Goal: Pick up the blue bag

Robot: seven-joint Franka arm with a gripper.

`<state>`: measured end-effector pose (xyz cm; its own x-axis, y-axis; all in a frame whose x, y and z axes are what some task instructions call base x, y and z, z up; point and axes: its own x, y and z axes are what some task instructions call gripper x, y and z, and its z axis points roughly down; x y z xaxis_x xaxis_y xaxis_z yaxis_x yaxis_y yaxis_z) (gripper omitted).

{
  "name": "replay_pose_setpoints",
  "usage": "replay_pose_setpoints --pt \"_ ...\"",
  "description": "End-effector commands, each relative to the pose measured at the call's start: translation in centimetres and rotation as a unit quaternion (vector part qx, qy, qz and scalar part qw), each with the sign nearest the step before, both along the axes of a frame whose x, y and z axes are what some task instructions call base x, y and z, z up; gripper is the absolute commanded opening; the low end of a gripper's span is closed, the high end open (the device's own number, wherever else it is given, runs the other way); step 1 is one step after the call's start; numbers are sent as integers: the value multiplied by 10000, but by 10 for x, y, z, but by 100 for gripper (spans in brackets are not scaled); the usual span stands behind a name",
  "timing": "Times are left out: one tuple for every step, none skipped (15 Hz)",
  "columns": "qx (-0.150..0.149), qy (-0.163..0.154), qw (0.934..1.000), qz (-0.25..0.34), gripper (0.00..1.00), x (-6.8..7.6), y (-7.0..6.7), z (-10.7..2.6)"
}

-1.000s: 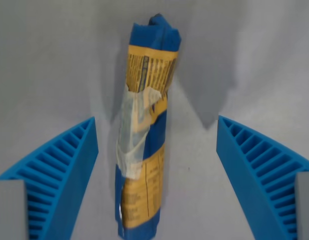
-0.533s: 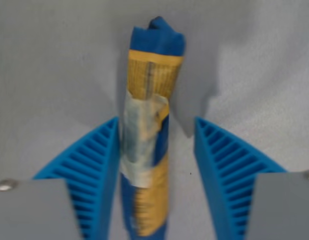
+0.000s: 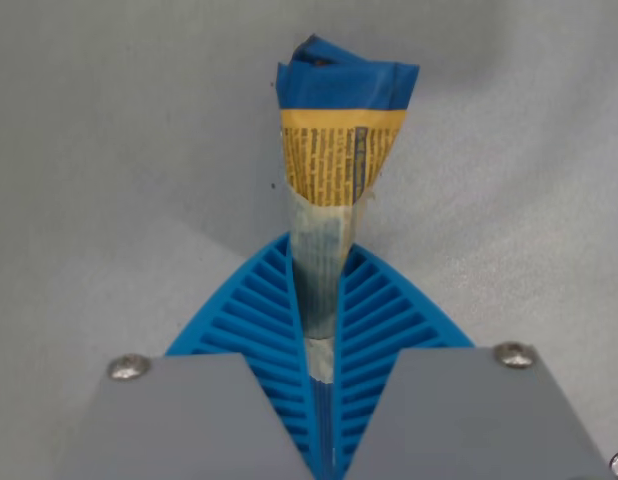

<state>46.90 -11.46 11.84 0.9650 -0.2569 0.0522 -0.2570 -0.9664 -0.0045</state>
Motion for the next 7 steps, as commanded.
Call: replay_pose_setpoints --pt "167 -291 9994 -66 0 1 1 7" --pt "169 -284 9994 -64 0 3 1 12" --pt "175 -259 9995 -66 0 0 1 17" --pt "185 -218 9996 -63 0 -5 3 21" --pt "190 -192 9996 -61 0 -6 3 26" --pt "190 -176 9996 -62 0 -5 2 31" --pt "191 -153 9997 -62 0 -5 1 37"
